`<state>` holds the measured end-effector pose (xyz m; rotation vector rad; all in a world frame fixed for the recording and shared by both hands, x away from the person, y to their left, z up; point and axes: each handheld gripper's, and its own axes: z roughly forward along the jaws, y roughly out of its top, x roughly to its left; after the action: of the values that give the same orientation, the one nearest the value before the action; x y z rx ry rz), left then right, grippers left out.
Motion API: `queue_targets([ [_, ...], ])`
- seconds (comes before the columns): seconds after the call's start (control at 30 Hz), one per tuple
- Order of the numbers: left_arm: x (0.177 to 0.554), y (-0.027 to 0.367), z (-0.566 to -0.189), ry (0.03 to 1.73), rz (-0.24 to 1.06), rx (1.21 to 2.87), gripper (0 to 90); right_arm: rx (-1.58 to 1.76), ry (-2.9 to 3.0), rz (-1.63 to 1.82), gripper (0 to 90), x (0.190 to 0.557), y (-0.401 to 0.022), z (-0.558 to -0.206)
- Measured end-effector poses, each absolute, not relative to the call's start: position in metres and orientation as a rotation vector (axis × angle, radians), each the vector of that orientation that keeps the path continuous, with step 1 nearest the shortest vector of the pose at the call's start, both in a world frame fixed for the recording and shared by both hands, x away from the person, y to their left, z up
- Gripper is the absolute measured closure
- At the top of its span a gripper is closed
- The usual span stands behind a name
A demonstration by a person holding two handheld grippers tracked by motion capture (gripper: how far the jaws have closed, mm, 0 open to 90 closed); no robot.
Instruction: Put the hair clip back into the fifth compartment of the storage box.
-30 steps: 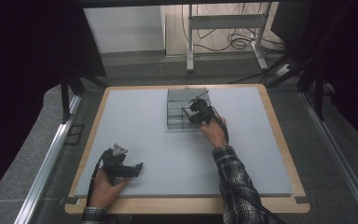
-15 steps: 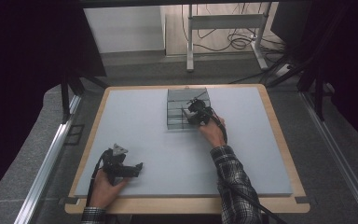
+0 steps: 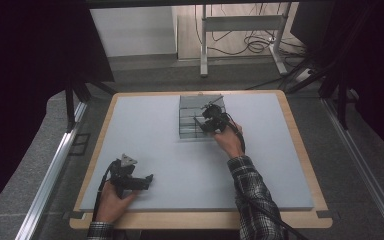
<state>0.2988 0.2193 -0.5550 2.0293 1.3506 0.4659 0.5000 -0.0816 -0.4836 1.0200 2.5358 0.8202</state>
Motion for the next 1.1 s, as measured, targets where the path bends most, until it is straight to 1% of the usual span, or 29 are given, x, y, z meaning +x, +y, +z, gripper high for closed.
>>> queue_targets([
  [0.6,0.299,0.219,-0.555,1.351,0.466,2.029,0.0,1.001,2.519,0.892,63.1,0.491,-0.088,-0.474],
  [0.83,0.299,0.219,-0.555,1.35,0.467,2.032,0.0,0.986,2.512,0.898,57.3,0.487,-0.088,-0.471],
  [1.1,0.299,0.219,-0.555,1.351,0.466,2.031,0.0,0.976,2.512,0.914,47.9,0.482,-0.09,-0.468],
])
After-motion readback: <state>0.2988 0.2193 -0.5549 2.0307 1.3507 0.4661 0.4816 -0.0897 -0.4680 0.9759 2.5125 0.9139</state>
